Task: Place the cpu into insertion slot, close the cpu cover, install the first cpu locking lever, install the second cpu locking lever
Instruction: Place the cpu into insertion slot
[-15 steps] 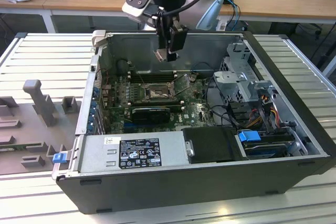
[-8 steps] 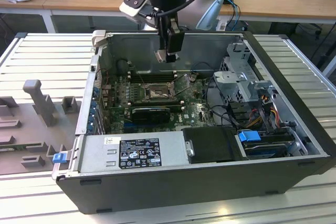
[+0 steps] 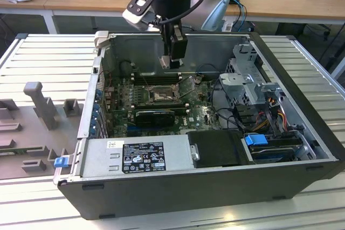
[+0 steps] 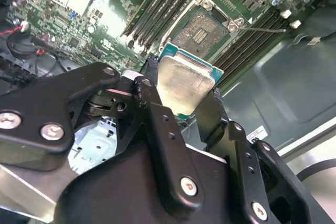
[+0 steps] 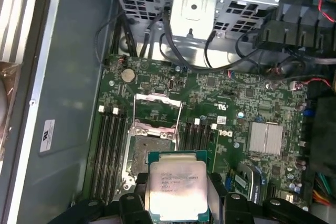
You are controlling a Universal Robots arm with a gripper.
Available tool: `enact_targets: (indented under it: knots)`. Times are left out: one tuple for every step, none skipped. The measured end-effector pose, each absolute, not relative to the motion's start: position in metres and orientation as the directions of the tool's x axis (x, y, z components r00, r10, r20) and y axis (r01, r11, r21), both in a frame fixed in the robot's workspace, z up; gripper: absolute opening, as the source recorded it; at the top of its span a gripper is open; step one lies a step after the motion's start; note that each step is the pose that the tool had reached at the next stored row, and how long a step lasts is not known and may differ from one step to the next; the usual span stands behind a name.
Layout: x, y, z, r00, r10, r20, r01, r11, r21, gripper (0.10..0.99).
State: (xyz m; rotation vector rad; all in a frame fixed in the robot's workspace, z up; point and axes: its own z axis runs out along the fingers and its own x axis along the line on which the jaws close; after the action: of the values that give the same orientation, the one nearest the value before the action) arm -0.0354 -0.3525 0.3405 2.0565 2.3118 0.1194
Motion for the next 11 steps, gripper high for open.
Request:
enact_targets:
  knots:
    - [-0.0354, -0.3525, 0.3403, -0.106, 0.994, 0.018, 0.991, 0.104, 0.088, 0.525]
    - [-0.0354, -0.3525, 0.34, -0.1, 0.995, 0.017, 0.991, 0.098, 0.088, 0.525]
    - [-0.0354, -0.3526, 0.3397, -0.099, 0.995, 0.017, 0.991, 0.097, 0.087, 0.525]
    - [-0.0354, -0.3525, 0.3393, -0.099, 0.995, 0.017, 0.991, 0.097, 0.088, 0.525]
    - [-0.0354, -0.3526, 0.3391, -0.099, 0.995, 0.017, 0.991, 0.097, 0.088, 0.525]
    - [-0.0354, -0.3526, 0.3388, -0.098, 0.995, 0.017, 0.991, 0.096, 0.088, 0.525]
    - [-0.0354, -0.3525, 0.3386, -0.098, 0.995, 0.017, 0.991, 0.096, 0.088, 0.525]
    - [-0.0354, -0.3525, 0.3383, -0.098, 0.995, 0.017, 0.992, 0.096, 0.088, 0.525]
    - [-0.0355, -0.3525, 0.3382, -0.098, 0.995, 0.017, 0.992, 0.096, 0.088, 0.525]
    - [-0.0355, -0.3525, 0.3379, -0.097, 0.995, 0.017, 0.992, 0.095, 0.088, 0.525]
    - [-0.0355, -0.3525, 0.3377, -0.097, 0.995, 0.017, 0.992, 0.095, 0.088, 0.525]
